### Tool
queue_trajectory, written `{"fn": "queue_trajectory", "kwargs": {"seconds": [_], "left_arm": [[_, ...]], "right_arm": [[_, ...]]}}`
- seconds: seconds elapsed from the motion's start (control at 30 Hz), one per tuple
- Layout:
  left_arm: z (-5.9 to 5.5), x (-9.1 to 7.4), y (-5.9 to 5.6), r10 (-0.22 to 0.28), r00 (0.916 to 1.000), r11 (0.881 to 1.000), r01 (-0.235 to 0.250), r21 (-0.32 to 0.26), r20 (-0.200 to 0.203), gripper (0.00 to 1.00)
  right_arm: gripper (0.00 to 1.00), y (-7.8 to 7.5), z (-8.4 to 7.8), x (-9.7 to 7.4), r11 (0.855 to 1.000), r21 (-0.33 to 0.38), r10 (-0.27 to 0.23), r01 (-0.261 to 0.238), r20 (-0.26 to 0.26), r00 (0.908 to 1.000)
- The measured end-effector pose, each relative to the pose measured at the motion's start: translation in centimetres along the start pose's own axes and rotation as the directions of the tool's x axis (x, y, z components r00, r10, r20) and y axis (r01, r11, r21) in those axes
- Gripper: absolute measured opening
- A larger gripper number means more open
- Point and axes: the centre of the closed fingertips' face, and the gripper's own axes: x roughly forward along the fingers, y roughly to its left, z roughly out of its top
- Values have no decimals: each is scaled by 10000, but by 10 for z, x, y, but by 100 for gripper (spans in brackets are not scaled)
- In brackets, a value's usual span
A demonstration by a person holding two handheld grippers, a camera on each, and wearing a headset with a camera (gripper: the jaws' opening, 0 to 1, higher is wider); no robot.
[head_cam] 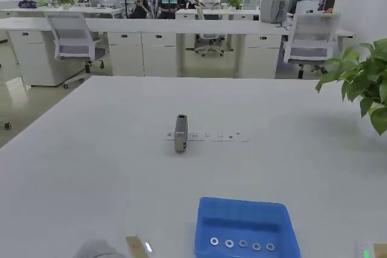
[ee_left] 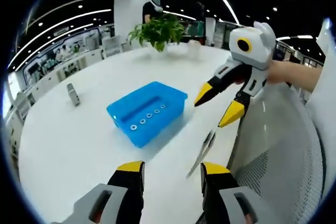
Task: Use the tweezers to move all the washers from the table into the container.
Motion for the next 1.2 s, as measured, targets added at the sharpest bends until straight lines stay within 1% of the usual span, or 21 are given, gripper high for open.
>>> {"fn": "queue_trajectory", "kwargs": {"seconds": [0.07, 0.13, 0.23, 0.3, 0.37, 0.47, 0.5, 0.53, 0.6, 0.63, 0.67, 0.7, 0.73, 0.83, 0.93, 1.03, 1.07, 1.1, 1.13, 1.17, 1.2], "left_arm": [[12, -6, 0, 233, 9973, 9981, -192, -594, 693, 46], [21, -13, 0, 611, 9910, 9906, -456, -1288, 1189, 50], [29, -24, 2, 1323, 9763, 9822, -1058, -1555, 1713, 56], [31, -33, 4, 1883, 9654, 9763, -1641, -1410, 1806, 58], [32, -42, 6, 2452, 9495, 9641, -2177, -1518, 1959, 59], [31, -51, 9, 2922, 9328, 9489, -2553, -1855, 2109, 63], [31, -57, 10, 3160, 9233, 9408, -2752, -1979, 2185, 64], [32, -59, 9, 3188, 9207, 9398, -2763, -2010, 2250, 66], [32, -68, 12, 3565, 9030, 9256, -3065, -2222, 2396, 68], [33, -73, 12, 3728, 8935, 9197, -3202, -2272, 2501, 69], [33, -76, 13, 3773, 8907, 9180, -3237, -2292, 2535, 69], [33, -82, 16, 4022, 8783, 9078, -3459, -2374, 2586, 71], [33, -85, 17, 4149, 8717, 9025, -3580, -2393, 2609, 72], [40, -100, 23, 4627, 8369, 8786, -3889, -2771, 2924, 79], [48, -110, 26, 4932, 8042, 8619, -4001, -3113, 3318, 84], [55, -117, 29, 5249, 7701, 8447, -4190, -3329, 3625, 86], [59, -120, 30, 5410, 7505, 8358, -4296, -3419, 3795, 88], [61, -121, 30, 5533, 7370, 8283, -4371, -3506, 3883, 90], [64, -122, 30, 5680, 7219, 8182, -4435, -3657, 3953, 93], [67, -124, 31, 5827, 7008, 8088, -4505, -3780, 4115, 96], [73, -125, 28, 5845, 6797, 8094, -4501, -3773, 4430, 98]], "right_arm": [[35, -4, 7, -11, 9996, 124, -240, 236, 357, 9991], [37, -6, 11, -23, 9987, 306, -422, 405, 598, 9973], [39, -8, 15, -41, 9976, 325, -640, 615, 828, 9945], [40, -9, 16, -52, 9965, 377, -782, 749, 955, 9924], [42, -11, 17, -60, 9951, 448, -929, 885, 1085, 9897], [46, -15, 21, -75, 9922, 518, -1191, 1131, 1346, 9837], [47, -16, 22, -79, 9911, 551, -1276, 1209, 1419, 9816], [47, -18, 22, -83, 9897, 587, -1383, 1308, 1511, 9788], [50, -25, 25, -93, 9837, 787, -1735, 1616, 1792, 9684], [51, -29, 27, -99, 9798, 897, -1937, 1789, 2003, 9604], [52, -31, 27, -103, 9765, 1023, -2076, 1895, 2135, 9546], [53, -36, 29, -110, 9714, 1228, -2276, 2033, 2359, 9447], [54, -39, 29, -114, 9673, 1339, -2435, 2155, 2508, 9369], [57, -52, 31, -131, 9490, 1781, -3037, 2601, 2957, 9057], [65, -63, 31, -148, 9261, 2131, -3688, 3114, 3362, 8666], [72, -68, 26, -160, 9094, 2362, -4078, 3424, 3442, 8457], [74, -70, 25, -163, 9048, 2434, -4177, 3494, 3472, 8396], [80, -71, 24, -165, 8990, 2467, -4306, 3619, 3466, 8333], [86, -78, 21, -170, 8786, 2461, -4737, 4093, 3390, 8128], [94, -82, 20, -173, 8659, 2434, -4980, 4370, 3373, 7989], [98, -85, 17, -176, 8496, 2440, -5259, 4676, 3247, 7861]]}}
